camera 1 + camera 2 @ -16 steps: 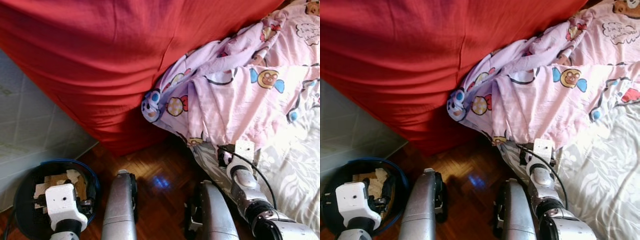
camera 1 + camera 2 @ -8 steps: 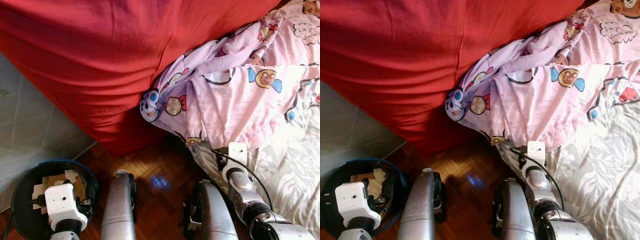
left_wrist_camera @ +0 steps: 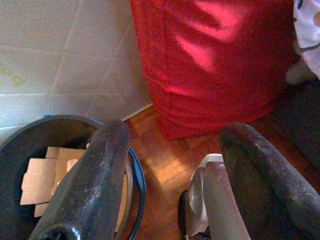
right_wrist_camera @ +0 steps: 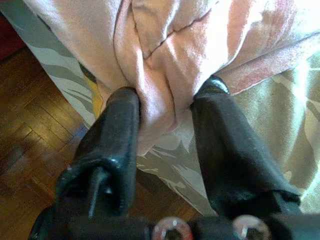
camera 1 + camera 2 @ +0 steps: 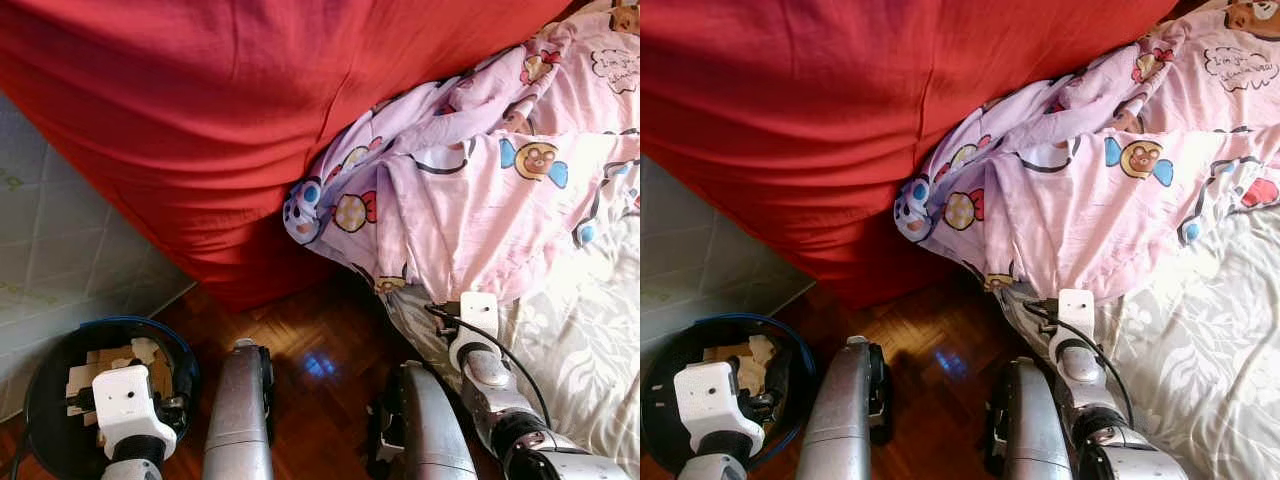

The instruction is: Clean up the room

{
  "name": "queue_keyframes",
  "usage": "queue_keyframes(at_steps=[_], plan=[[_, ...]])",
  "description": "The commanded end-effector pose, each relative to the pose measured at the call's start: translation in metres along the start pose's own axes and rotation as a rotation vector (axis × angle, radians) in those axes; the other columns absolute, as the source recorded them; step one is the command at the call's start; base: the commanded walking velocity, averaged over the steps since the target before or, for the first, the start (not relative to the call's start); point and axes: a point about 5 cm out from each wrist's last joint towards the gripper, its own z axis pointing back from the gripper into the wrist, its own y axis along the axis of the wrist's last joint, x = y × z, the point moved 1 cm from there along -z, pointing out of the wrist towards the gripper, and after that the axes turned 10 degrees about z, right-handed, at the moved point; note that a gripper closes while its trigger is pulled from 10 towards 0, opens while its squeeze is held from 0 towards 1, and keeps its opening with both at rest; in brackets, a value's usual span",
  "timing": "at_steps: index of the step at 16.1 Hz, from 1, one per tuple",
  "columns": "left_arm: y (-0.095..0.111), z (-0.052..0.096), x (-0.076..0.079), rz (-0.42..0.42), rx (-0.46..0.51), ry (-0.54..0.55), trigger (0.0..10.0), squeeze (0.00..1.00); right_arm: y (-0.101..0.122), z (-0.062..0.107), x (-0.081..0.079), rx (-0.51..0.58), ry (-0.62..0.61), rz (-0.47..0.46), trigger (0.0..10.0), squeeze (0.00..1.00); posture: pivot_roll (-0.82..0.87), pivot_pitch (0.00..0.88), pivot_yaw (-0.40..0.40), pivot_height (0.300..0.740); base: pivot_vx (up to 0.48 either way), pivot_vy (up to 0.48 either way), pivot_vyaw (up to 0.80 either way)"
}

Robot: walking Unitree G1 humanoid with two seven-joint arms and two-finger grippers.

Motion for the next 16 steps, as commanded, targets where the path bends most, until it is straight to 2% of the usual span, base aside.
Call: queue_keyframes(at_steps=[1,5,9,13,16], plan=[[-0.01,0.005,-0.008,-0.018,-0.044,0.039,10.0,0.0,-0.026,0.006,0.002,-0.093,-0.004,-0.006,0.0,0.0,0.19,0.474,-0.017,0.619,0.0,0.0,0.0],[-0.011,0.004,-0.008,-0.019,-0.041,0.042,10.0,0.0,-0.025,0.006,0.002,-0.092,-0.003,-0.032,0.0,0.0,0.19,0.466,-0.018,0.619,0.0,0.0,0.0],[-0.014,-0.001,-0.007,-0.014,-0.042,0.041,10.0,0.0,-0.027,0.007,-0.002,-0.094,0.013,-0.102,0.0,0.0,0.18,0.434,-0.018,0.619,0.0,0.0,0.0],[-0.032,-0.014,-0.01,-0.012,-0.074,0.049,10.0,0.0,-0.033,0.009,0.003,-0.086,0.018,-0.158,0.0,0.0,0.16,0.343,-0.025,0.619,0.0,0.0,0.0],[-0.06,-0.024,-0.017,-0.018,-0.148,0.067,10.0,0.0,-0.04,0.012,0.015,-0.065,-0.002,-0.199,0.0,0.0,0.11,0.24,-0.027,0.619,0.0,0.0,0.0]])
